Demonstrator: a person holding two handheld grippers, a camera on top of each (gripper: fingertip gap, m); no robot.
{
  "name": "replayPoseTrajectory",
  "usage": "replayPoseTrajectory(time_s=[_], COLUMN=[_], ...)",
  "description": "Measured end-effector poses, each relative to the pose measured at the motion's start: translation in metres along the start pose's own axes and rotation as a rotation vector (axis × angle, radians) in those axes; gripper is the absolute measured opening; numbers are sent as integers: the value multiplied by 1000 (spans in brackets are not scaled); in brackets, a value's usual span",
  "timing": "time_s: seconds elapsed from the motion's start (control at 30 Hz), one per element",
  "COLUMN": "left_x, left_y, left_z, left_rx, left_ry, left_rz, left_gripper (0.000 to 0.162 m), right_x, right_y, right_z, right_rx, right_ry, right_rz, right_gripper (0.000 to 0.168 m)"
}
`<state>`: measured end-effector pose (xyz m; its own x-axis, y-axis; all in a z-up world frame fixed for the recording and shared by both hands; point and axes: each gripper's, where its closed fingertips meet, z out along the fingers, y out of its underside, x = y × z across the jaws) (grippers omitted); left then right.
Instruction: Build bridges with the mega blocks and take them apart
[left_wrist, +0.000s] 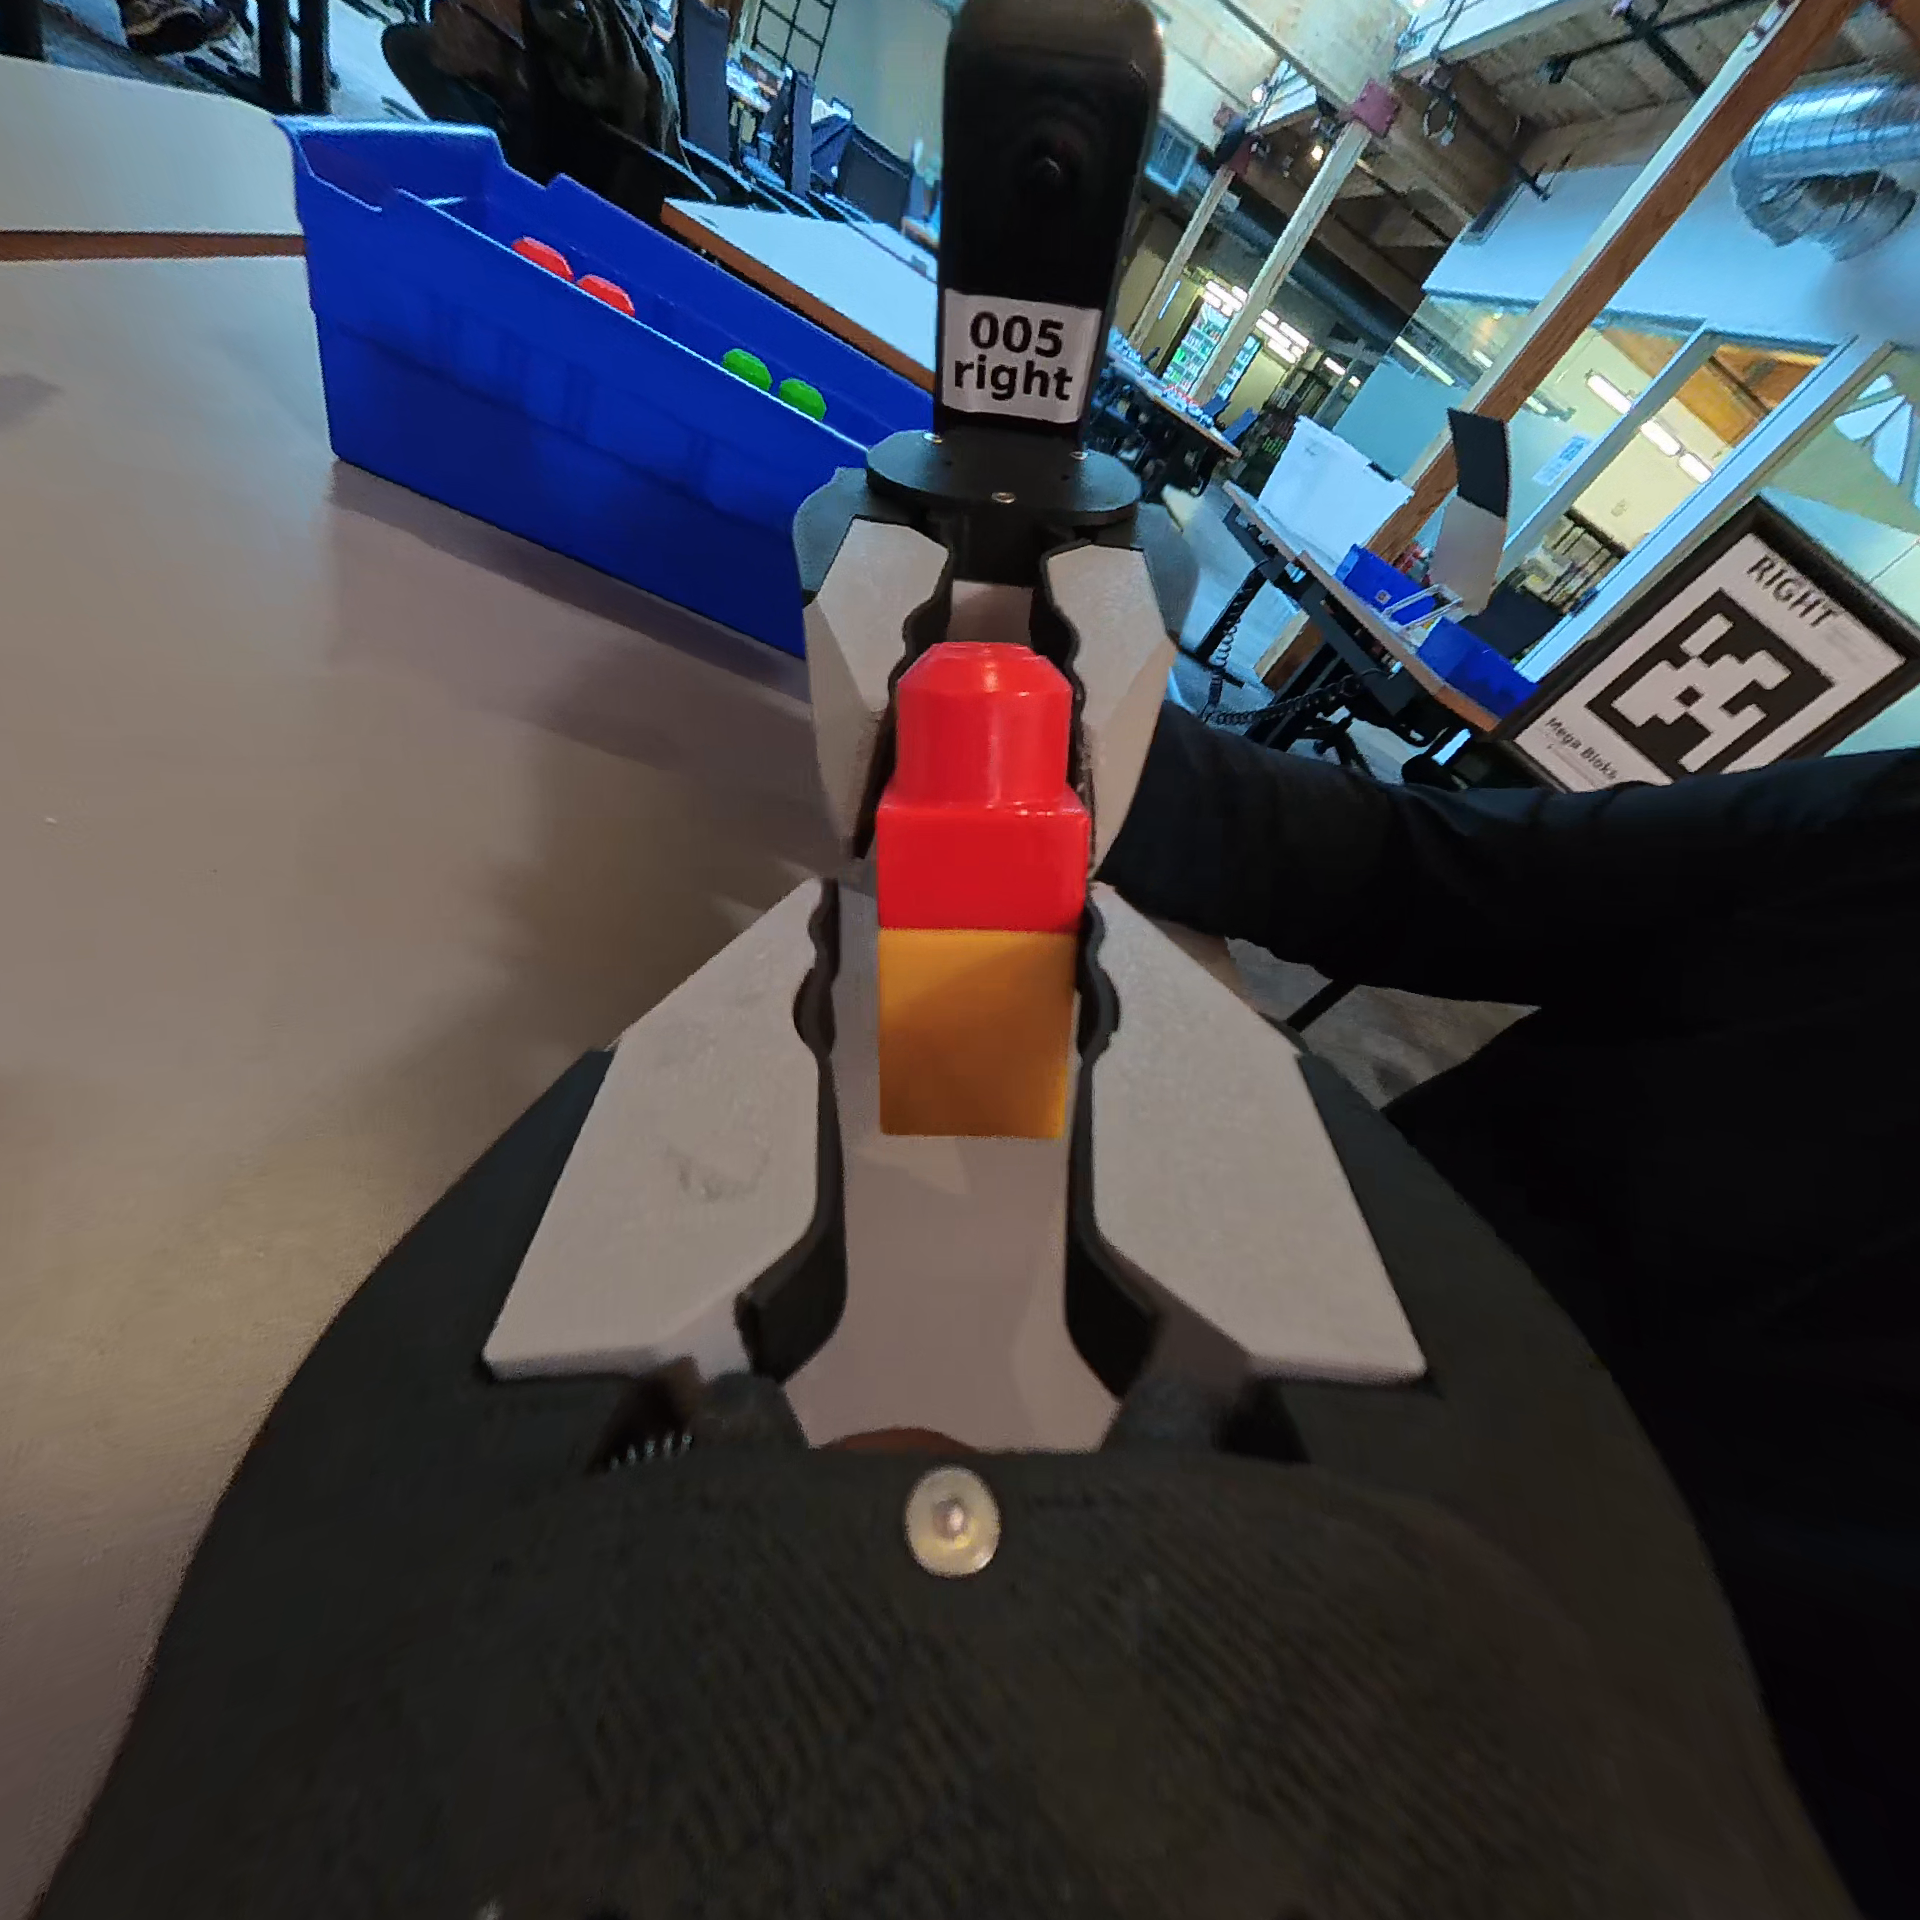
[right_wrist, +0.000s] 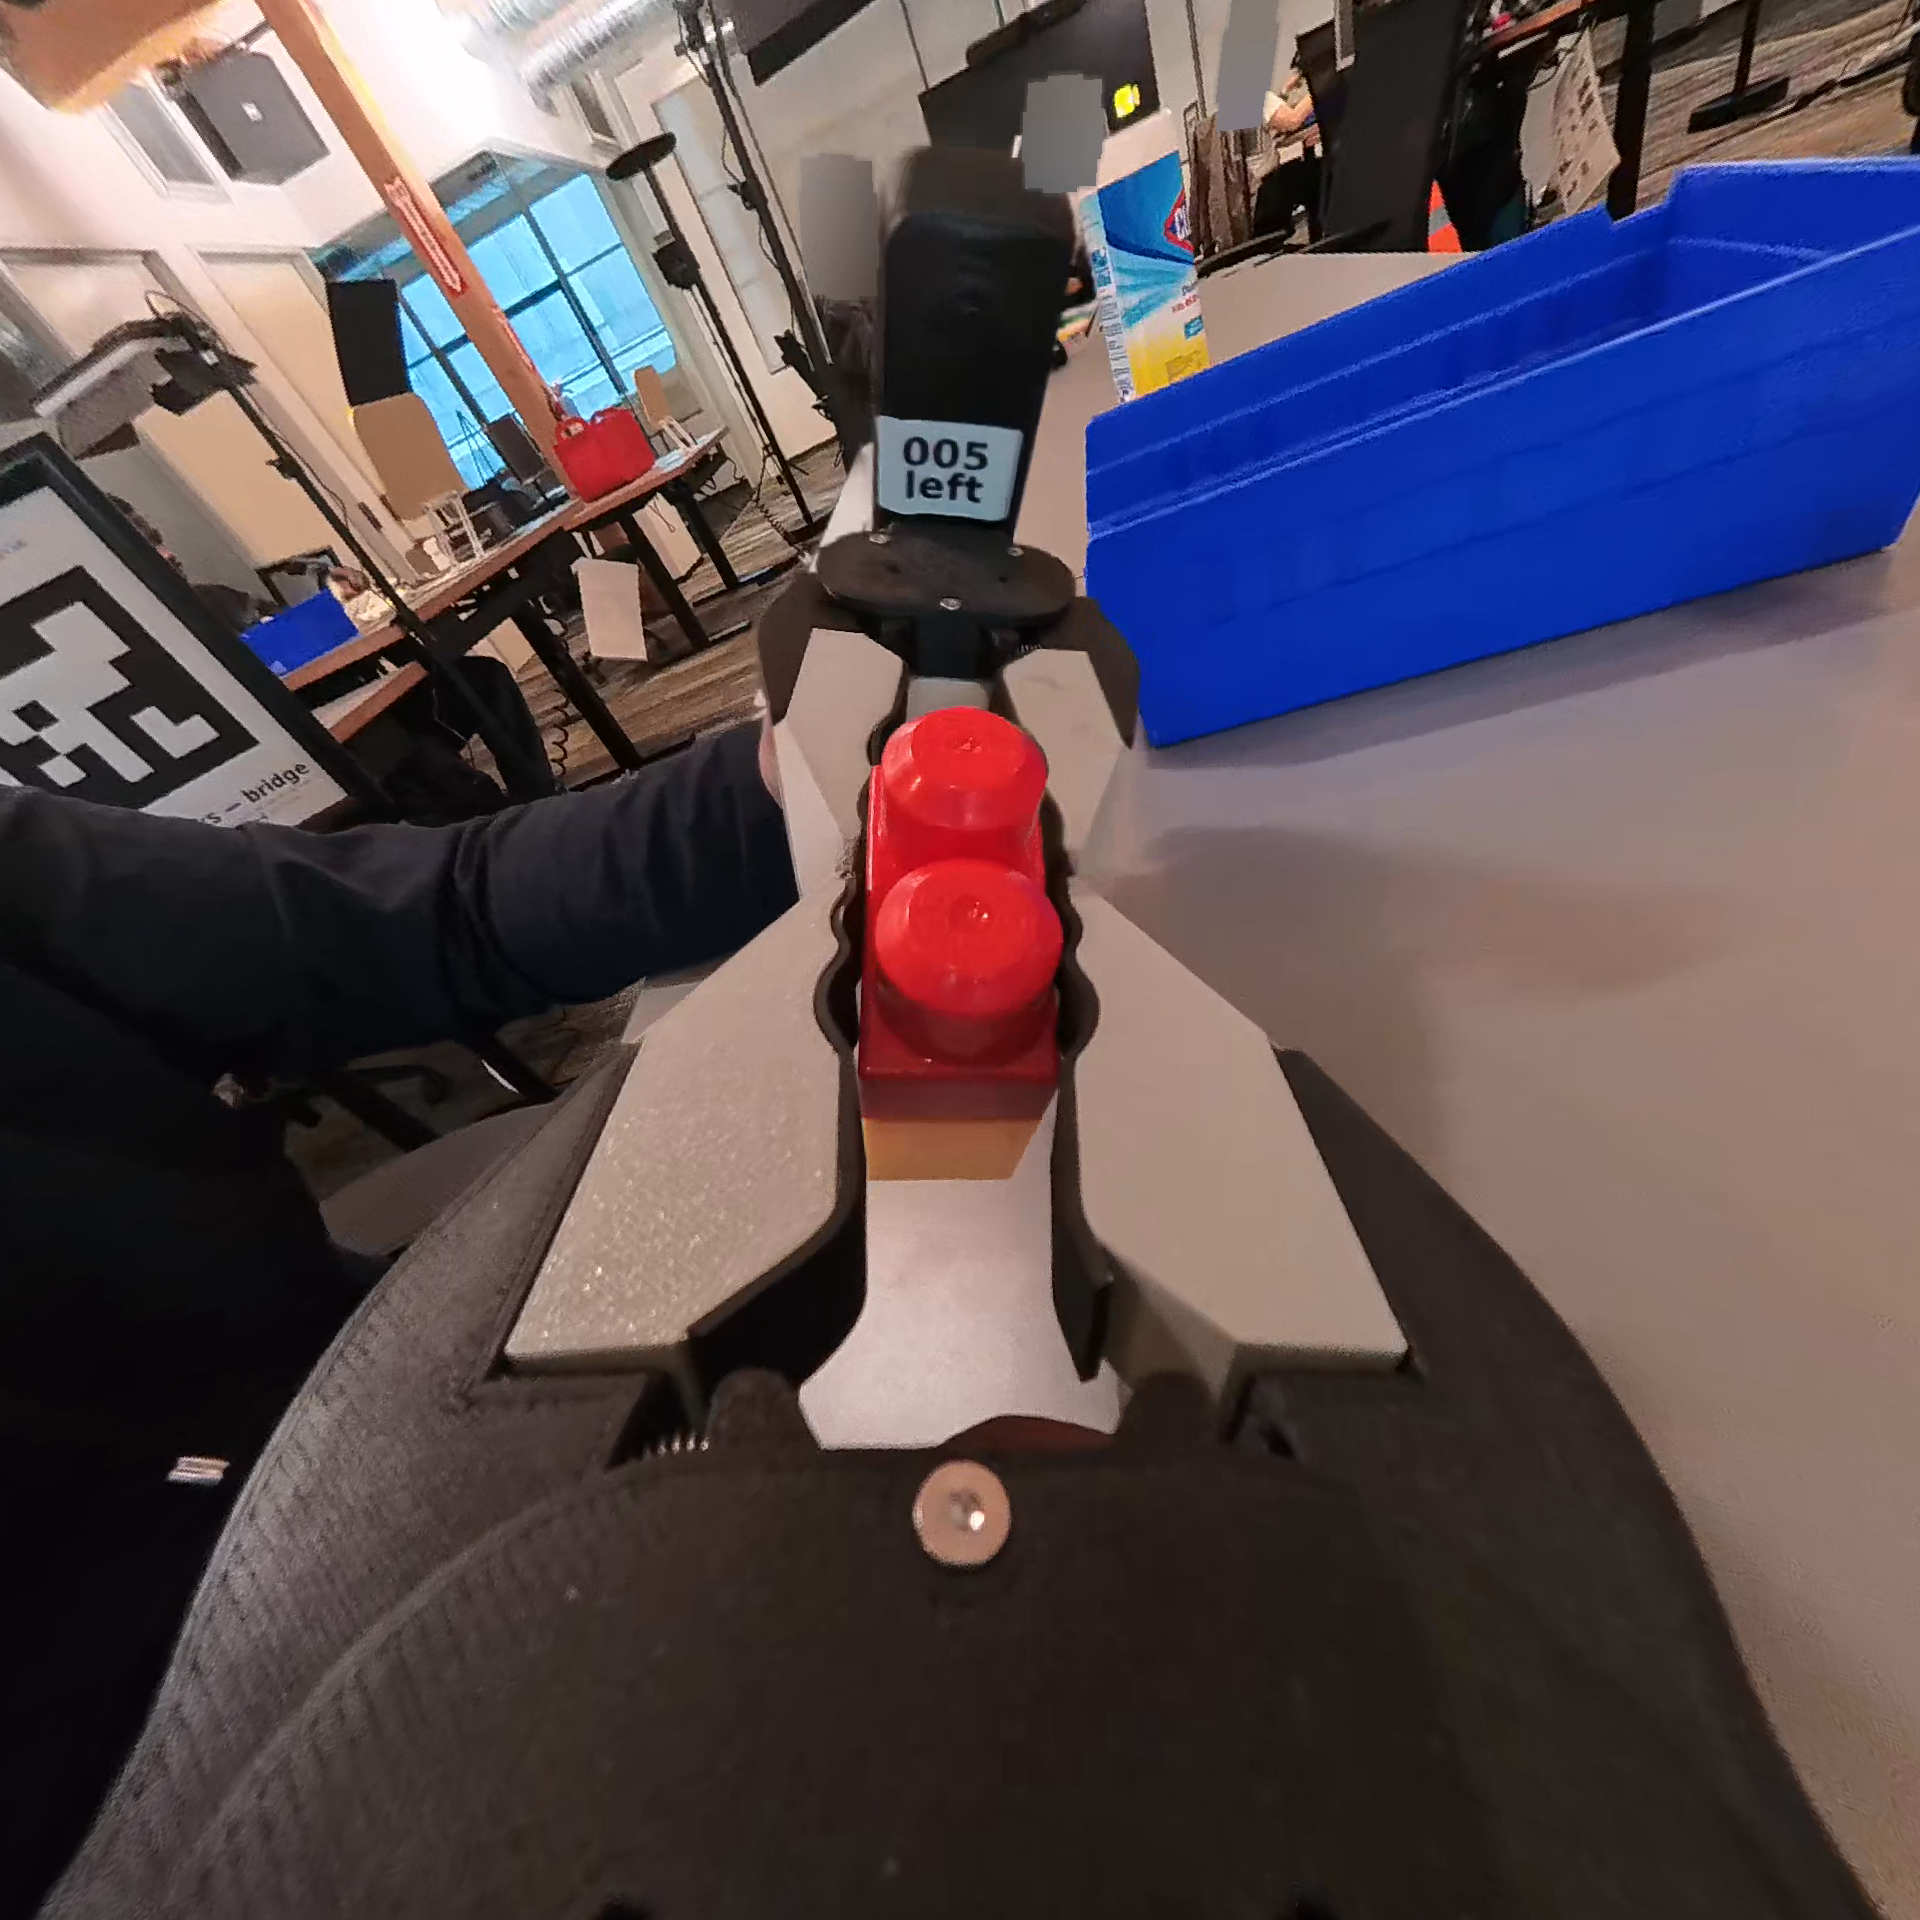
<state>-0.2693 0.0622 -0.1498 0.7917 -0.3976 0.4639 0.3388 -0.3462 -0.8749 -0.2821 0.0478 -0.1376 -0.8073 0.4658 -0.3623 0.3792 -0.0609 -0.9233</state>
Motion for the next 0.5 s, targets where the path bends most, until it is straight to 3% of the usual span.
replayPoseTrajectory(time_s=[0.2,0.27,0.4,0.5], left_x=[4,1,-5,-7], left_y=[-8,-9,-2,4], left_z=[-6,-7,-4,-1], left_rx=[38,39,9,-20], left_ry=[22,-4,-32,-44], left_rz=[-7,6,-5,2], left_gripper=[58,41,41,42], right_x=[-16,-34,-39,-25], right_y=[-11,-20,-26,-36], right_z=[-25,-49,-117,-201], right_rx=[16,76,194,291], right_ry=[127,145,275,489], right_rz=[-84,-116,-98,-92], right_gripper=[33,33,33,33])
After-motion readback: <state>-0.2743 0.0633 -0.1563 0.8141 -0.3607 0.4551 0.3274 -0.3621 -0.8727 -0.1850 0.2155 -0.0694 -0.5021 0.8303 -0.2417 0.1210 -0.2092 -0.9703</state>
